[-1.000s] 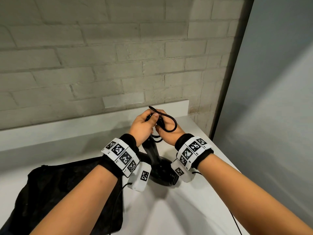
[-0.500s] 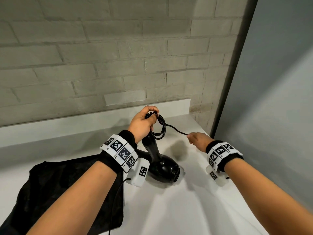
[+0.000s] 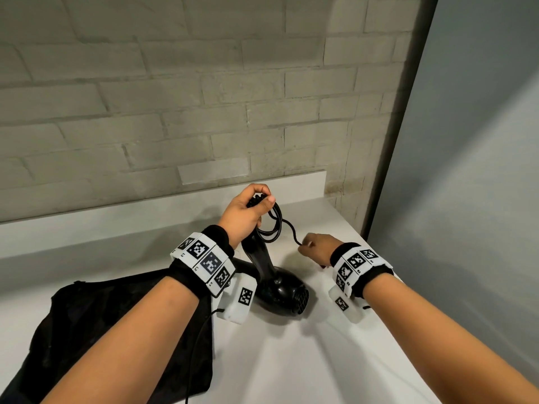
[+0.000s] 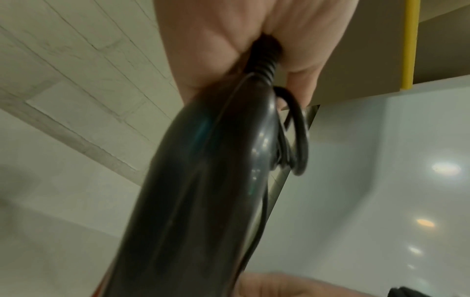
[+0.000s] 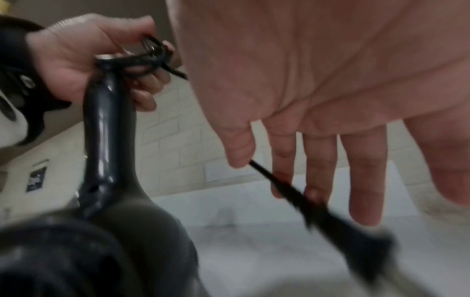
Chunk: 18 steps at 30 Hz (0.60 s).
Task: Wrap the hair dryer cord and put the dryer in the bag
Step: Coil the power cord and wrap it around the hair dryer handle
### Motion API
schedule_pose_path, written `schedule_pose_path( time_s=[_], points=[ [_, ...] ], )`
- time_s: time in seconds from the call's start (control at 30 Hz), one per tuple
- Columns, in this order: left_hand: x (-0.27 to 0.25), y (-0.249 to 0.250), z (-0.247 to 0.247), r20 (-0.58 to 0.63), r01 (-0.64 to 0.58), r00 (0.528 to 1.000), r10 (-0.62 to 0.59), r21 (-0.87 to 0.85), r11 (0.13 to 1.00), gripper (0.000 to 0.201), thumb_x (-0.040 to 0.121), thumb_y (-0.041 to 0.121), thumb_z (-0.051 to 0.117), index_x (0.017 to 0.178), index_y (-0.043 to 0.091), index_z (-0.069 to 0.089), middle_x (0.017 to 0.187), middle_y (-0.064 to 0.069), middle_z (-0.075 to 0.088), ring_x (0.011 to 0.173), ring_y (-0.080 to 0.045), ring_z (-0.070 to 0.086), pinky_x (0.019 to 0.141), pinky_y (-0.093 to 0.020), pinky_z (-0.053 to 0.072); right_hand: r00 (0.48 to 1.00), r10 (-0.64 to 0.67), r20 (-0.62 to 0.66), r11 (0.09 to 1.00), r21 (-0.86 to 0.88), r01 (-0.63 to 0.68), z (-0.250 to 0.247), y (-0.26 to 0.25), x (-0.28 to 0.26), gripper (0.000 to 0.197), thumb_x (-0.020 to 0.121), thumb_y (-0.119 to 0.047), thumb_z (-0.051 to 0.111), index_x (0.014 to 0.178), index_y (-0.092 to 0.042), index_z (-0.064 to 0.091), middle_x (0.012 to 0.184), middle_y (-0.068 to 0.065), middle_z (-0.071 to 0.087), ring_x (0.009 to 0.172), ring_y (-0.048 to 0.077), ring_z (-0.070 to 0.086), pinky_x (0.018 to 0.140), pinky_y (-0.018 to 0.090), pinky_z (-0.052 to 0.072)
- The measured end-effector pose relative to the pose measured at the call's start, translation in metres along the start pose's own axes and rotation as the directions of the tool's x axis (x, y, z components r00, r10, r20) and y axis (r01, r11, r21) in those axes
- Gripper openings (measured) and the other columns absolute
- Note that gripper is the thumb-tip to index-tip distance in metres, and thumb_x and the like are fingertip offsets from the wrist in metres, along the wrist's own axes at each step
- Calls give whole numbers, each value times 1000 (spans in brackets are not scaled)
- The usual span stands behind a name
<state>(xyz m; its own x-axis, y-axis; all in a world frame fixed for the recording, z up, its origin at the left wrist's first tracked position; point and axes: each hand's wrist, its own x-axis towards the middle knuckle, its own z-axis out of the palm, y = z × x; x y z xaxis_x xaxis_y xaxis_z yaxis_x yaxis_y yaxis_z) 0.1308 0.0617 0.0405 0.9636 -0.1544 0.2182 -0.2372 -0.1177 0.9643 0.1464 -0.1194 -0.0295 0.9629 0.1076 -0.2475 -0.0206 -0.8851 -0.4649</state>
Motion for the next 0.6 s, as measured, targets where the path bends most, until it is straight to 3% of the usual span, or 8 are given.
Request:
schedule_pose_path(
  time_s=[0.13, 0.2, 0.23, 0.3, 0.37, 0.43, 0.53, 0.6],
  points=[
    [1, -1, -2, 35, -32, 999, 31, 25, 999, 22, 88, 8, 54, 82, 29, 51, 65, 3, 40, 42, -1, 36, 46, -10, 36, 961, -278, -1, 923, 277, 267, -8, -26, -4, 34, 92, -15, 47, 126, -13, 44, 122, 10, 56, 107, 22, 52, 95, 30, 38],
    [1, -1, -1, 38, -43, 998, 43, 11, 999, 23, 87, 6, 56, 84, 29, 53, 65, 2, 42, 42, -1, 36, 46, -10, 36, 928, -364, -74, 850, 380, 364, -13, -39, -7, 26, 94, -10, 42, 119, -9, 50, 112, 8, 60, 104, 18, 55, 98, 31, 39],
    [1, -1, -1, 38, -48, 998, 47, 2, 999, 24, 87, 5, 56, 84, 29, 54, 65, 2, 43, 41, -1, 36, 45, -9, 36, 918, -380, -113, 818, 422, 391, -16, -43, -8, 22, 95, -8, 38, 110, -9, 54, 100, 7, 63, 95, 13, 59, 94, 29, 41],
    [0, 1, 0, 32, -52, 998, 53, -7, 999, 25, 85, 3, 58, 85, 28, 56, 66, 3, 47, 39, 0, 38, 44, -9, 36, 914, -373, -160, 788, 466, 404, -21, -48, -11, 27, 97, -7, 32, 81, -15, 53, 70, 3, 55, 65, 8, 58, 73, 25, 43],
    [-2, 2, 1, 30, -55, 998, 56, -14, 998, 25, 83, 1, 60, 86, 25, 58, 67, 4, 51, 39, 1, 42, 44, -8, 36, 924, -329, -197, 801, 459, 383, -27, -51, -15, 35, 98, -11, 31, 68, -19, 46, 61, 0, 43, 54, 13, 48, 60, 25, 40],
    [-3, 4, 2, 37, -50, 998, 50, -12, 999, 22, 81, 0, 62, 86, 21, 59, 60, 11, 56, 40, 3, 45, 46, -5, 36, 922, -282, -264, 835, 406, 371, -35, -53, -16, 33, 97, -14, 33, 69, -16, 50, 62, -2, 42, 57, 15, 44, 59, 26, 42],
    [-6, 8, 5, 92, -32, 995, 29, 33, 999, 13, 85, 10, 61, 81, 23, 60, 48, 20, 58, 38, 2, 42, 44, -8, 36, 896, -271, -351, 896, 249, 368, -50, -61, -18, 29, 96, -15, 38, 90, 0, 62, 66, -7, 49, 69, 15, 47, 59, 22, 37],
    [-6, 10, 7, 119, -19, 993, 11, 74, 997, 13, 86, 14, 60, 78, 25, 60, 48, 22, 59, 37, 1, 40, 43, -10, 35, 865, -297, -404, 909, 158, 386, -61, -65, -21, 30, 96, -15, 39, 97, 3, 63, 79, 1, 61, 76, 12, 48, 59, 21, 31]
  ],
)
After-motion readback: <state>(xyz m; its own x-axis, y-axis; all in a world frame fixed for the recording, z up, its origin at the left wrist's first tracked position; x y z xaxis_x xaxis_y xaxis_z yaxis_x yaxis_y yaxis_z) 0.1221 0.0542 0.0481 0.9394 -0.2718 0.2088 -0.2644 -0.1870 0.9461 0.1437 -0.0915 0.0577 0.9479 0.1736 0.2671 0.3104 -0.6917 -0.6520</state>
